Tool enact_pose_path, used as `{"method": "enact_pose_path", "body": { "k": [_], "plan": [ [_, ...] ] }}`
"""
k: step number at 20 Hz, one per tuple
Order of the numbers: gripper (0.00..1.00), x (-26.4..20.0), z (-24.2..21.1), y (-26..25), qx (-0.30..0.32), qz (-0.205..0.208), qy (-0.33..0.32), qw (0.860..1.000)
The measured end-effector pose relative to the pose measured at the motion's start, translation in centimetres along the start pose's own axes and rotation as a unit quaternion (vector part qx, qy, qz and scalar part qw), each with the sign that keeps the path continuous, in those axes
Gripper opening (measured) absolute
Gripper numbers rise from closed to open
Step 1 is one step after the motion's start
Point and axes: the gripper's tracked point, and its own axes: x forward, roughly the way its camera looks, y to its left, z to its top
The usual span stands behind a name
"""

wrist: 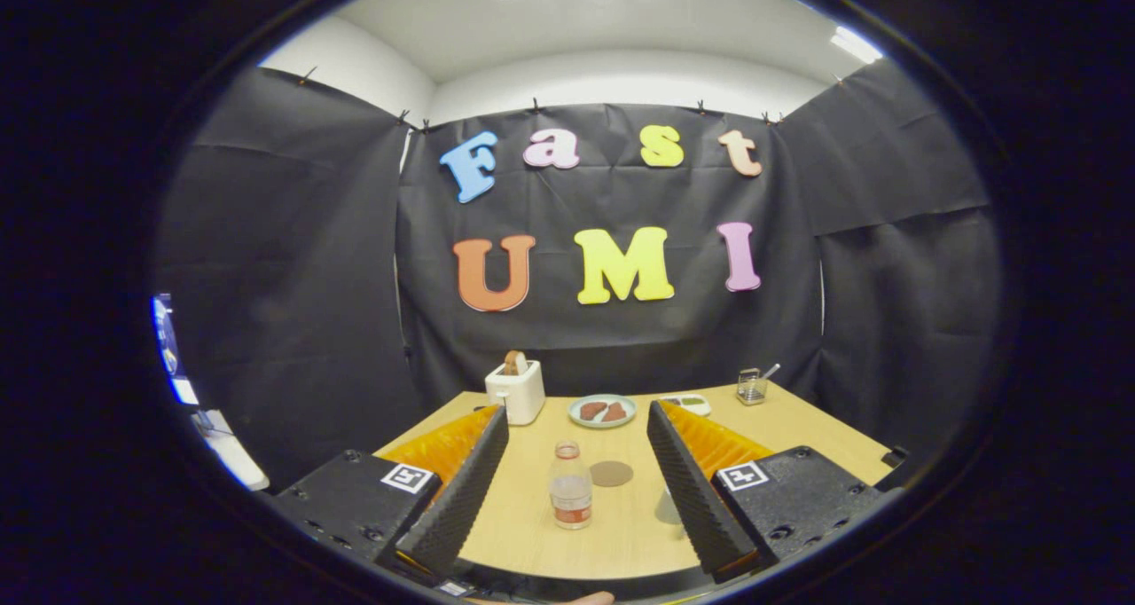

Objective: Take the bottle from table, then pour the juice into the cup, finally place the bottle on the coaster

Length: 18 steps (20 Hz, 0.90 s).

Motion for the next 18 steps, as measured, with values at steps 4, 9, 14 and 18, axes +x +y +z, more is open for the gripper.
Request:
{"method": "enact_pose_path", "body": {
  "k": [4,9,14,18],
  "plan": [
    [1.0,-0.2,0.4,0.6,0.01,0.003,-0.015,1.0],
    [1.0,0.0,-0.8,0.6,0.002,-0.005,-0.005,1.0],
    [1.0,1.0,-2.2,1.0,-0.002,-0.002,-0.007,1.0],
    [1.0,2.1,-3.0,1.0,-0.004,-0.005,-0.026,1.0]
  ]
}}
